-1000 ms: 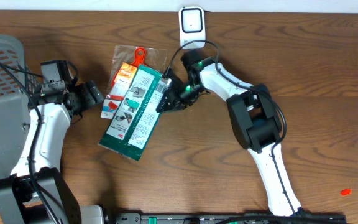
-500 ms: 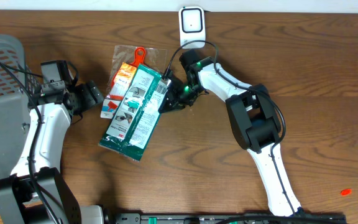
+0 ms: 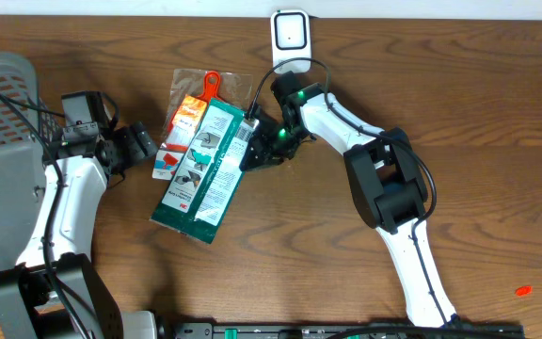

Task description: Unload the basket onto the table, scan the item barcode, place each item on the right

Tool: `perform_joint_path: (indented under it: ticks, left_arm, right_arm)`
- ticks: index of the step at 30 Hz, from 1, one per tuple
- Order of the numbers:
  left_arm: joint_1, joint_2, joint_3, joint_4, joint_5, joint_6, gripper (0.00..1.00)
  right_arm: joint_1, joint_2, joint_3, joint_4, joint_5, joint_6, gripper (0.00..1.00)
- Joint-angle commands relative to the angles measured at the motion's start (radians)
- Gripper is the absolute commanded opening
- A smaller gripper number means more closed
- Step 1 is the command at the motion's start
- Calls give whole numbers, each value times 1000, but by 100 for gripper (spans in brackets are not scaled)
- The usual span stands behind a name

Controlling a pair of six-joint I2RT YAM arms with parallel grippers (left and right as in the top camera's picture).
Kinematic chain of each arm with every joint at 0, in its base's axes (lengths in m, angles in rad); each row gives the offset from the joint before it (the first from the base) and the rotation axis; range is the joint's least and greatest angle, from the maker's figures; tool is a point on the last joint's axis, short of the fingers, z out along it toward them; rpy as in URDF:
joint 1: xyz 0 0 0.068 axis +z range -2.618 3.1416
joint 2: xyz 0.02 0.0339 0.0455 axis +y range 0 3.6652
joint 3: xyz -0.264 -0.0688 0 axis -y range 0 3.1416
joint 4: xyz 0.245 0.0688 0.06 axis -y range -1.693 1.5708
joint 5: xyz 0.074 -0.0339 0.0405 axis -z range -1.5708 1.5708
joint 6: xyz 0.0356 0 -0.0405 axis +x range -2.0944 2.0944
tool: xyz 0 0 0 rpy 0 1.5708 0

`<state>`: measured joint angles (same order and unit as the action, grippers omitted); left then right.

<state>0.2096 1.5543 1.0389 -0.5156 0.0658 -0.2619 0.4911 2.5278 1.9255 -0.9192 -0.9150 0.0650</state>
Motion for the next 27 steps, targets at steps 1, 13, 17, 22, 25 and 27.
perform_joint_path:
  ticks: [1,13,17,22,25,27]
  left_arm:
    - [7,14,-2,-3,2,6,99]
    - [7,17,-1,-2,2,6,99]
    - [7,18,-2,-2,2,6,99]
    - [7,27,-2,-2,2,6,99]
    - [7,37,-2,-2,2,6,99]
    - [7,49,-2,-2,2,6,99]
  right_arm:
    - [-21,81,-42,3,343,-15,15]
    - [-37,80,-37,10,360,-15,1]
    - [-40,63,-27,-8,319,-42,1]
    - [-39,-19,-27,-25,281,-74,1]
    - [-39,-80,-27,-36,281,-74,1]
    - [-40,-122,-27,-44,281,-74,1]
